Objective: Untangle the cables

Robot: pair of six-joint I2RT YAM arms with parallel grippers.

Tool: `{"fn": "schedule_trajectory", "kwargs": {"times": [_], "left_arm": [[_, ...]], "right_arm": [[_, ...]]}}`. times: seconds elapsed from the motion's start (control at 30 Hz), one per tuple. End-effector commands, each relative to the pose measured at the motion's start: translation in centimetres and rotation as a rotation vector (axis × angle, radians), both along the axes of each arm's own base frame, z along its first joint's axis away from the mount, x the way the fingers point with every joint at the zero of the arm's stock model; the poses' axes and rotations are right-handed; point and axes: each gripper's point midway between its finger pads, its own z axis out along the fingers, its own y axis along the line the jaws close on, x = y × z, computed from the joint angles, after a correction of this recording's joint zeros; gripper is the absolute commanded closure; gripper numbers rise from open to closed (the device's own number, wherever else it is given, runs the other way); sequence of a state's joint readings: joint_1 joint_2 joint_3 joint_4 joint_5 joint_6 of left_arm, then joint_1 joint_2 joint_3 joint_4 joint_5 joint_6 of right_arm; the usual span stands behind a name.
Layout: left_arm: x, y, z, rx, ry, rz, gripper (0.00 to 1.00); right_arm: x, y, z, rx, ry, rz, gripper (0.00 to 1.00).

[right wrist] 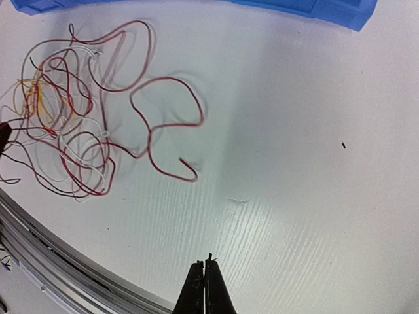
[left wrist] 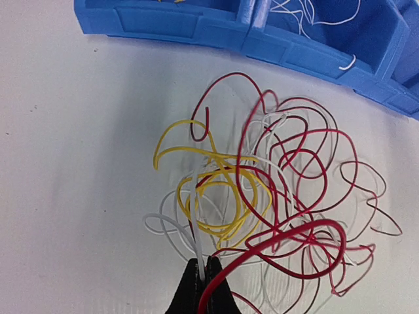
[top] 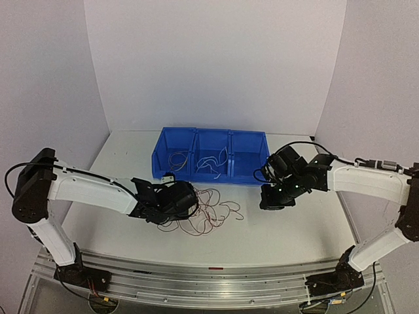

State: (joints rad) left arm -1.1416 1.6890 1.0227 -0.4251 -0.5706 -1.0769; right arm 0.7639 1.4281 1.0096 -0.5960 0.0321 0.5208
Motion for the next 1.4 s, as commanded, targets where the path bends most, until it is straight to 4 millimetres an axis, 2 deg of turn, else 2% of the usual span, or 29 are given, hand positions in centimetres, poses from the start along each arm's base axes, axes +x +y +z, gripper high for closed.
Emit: {"fn": "schedule_trajectory", "kwargs": {"times": [0.0, 0.17, 0.23, 0.3, 0.37, 0.57, 0.63, 0.83, 1.03, 1.37], "left_arm": [[-0.3, 0.7, 2.2, -0.046, -0.047, -0.049, 1.00], [-0.9, -1.2, 4.1, -0.119, -0.060, -0.170, 1.00], [-1.0, -1.6, 4.6, -0.138, -0.059, -0.193, 1.00], [-1.3, -2.0, 4.9, -0.156, -0.052, -0.213, 1.00], [-1.4, -2.2, 5.1, -0.167, -0.048, -0.225, 1.00], [-1.9, -3.1, 5.2, -0.190, -0.031, -0.265, 1.00], [-1.9, -3.2, 5.2, -0.194, -0.027, -0.266, 1.00], [-2.2, -3.6, 5.4, -0.218, -0.016, -0.281, 1.00], [-2.4, -3.9, 5.6, -0.224, -0.015, -0.301, 1.00], [-3.0, -3.8, 5.8, -0.226, 0.000, -0.336, 1.00]], "right_arm": [[-1.0, 0.3, -0.4, -0.023, 0.037, 0.097, 0.99], [-1.5, 5.5, 1.1, 0.178, 0.072, 0.269, 0.90], [-1.3, 7.7, 1.7, 0.233, 0.012, 0.350, 0.86], [-1.9, 9.9, 2.0, 0.258, -0.049, 0.480, 0.81], [-1.8, 11.7, 2.3, 0.271, -0.100, 0.573, 0.80], [0.0, 15.3, 1.0, 0.271, -0.154, 0.699, 0.73], [0.4, 16.0, 0.2, 0.252, -0.165, 0.726, 0.72], [2.3, 16.4, -2.2, 0.157, -0.209, 0.755, 0.64], [2.6, 17.3, -4.0, 0.161, -0.172, 0.768, 0.64], [5.3, 16.0, -5.8, -0.005, -0.270, 0.744, 0.64]]}}
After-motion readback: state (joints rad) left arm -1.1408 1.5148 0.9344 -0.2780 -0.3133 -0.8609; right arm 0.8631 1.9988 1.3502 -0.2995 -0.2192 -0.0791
